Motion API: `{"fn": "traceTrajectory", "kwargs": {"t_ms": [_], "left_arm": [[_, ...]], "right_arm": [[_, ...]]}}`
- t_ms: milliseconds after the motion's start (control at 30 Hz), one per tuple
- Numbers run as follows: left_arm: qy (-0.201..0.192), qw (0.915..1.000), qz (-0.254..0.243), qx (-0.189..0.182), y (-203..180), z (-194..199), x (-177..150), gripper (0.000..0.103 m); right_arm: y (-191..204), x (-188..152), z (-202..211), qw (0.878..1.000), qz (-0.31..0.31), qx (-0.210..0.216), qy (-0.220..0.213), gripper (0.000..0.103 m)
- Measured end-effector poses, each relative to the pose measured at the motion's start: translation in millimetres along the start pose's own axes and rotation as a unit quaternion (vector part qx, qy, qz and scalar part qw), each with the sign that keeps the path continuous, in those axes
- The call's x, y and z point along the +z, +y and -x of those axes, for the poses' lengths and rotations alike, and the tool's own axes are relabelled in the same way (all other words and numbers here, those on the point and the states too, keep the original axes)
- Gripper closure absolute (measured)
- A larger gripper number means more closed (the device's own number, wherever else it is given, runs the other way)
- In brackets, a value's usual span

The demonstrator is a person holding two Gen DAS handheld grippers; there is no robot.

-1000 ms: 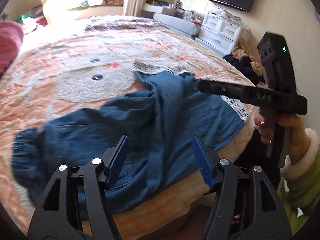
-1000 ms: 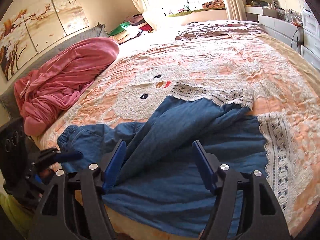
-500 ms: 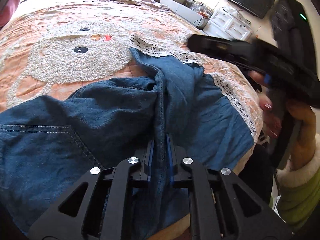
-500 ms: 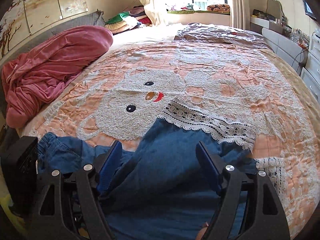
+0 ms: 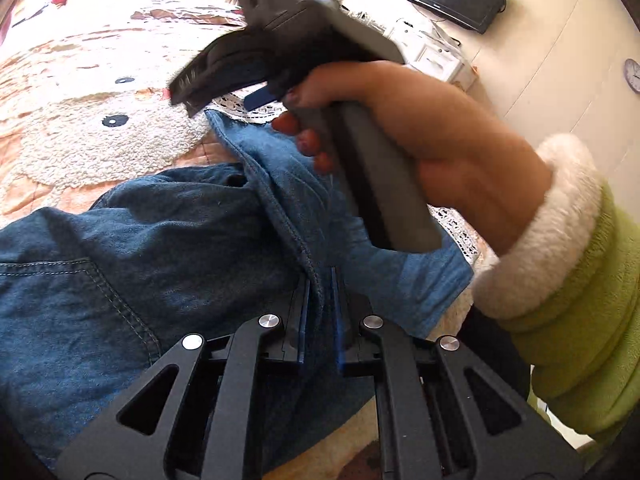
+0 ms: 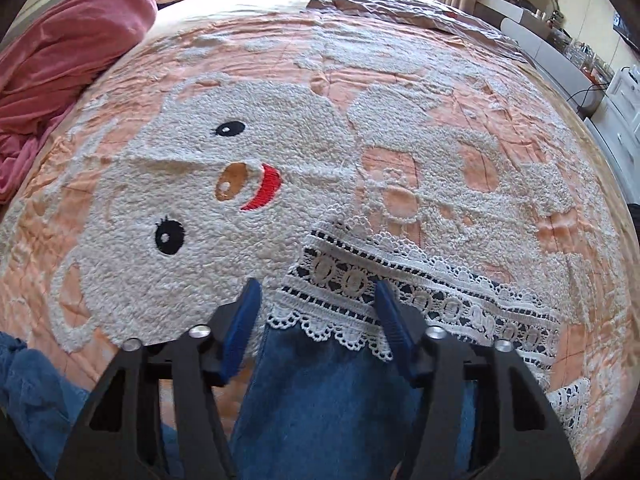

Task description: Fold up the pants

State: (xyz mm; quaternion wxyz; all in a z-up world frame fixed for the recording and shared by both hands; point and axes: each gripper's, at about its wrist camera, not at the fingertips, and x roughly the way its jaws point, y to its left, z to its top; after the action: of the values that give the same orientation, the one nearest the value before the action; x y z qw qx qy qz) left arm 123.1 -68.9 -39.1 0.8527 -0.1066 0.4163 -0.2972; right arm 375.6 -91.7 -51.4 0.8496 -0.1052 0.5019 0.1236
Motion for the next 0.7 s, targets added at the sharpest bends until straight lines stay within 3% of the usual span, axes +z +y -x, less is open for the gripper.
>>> {"fn": "traceTrajectory", "kwargs": {"t_ms": [33,67,100,267,433,700], "left_arm": [[-0.001,1.0,0.0,0.0,1,1,0,0.099],[-0.002,1.0,0.0,0.001,1,2,-1,0.099],[-0.004,1.0,0.0,0.002,2,4,-2,0.099],[-0.014,0.9997,-0.002,0.02,4,11,-2,0.1],[-0.029,0.9989,-0.009,0.035,2,17,0,0.1],[-0.048,0.997,-0.047,0.039,-5,27,3,0.1]], "right_arm": [[-2,0,-4,1.0,-0.001,-0.002,0.004,0.079],[-5,-1,-5,1.0,-0.002,0.002,0.0,0.095],[-9,-1,-1,1.0,-0.005,0.017,-0.007,0.096],[-55,-10,54,0.991,-0.073,0.079,-0.074,0.096],[-112,-38,120,0.975,-0.136,0.105,-0.139,0.096],[-174,-148,162,0.951,-0.234,0.128,-0.157,0.096]]}}
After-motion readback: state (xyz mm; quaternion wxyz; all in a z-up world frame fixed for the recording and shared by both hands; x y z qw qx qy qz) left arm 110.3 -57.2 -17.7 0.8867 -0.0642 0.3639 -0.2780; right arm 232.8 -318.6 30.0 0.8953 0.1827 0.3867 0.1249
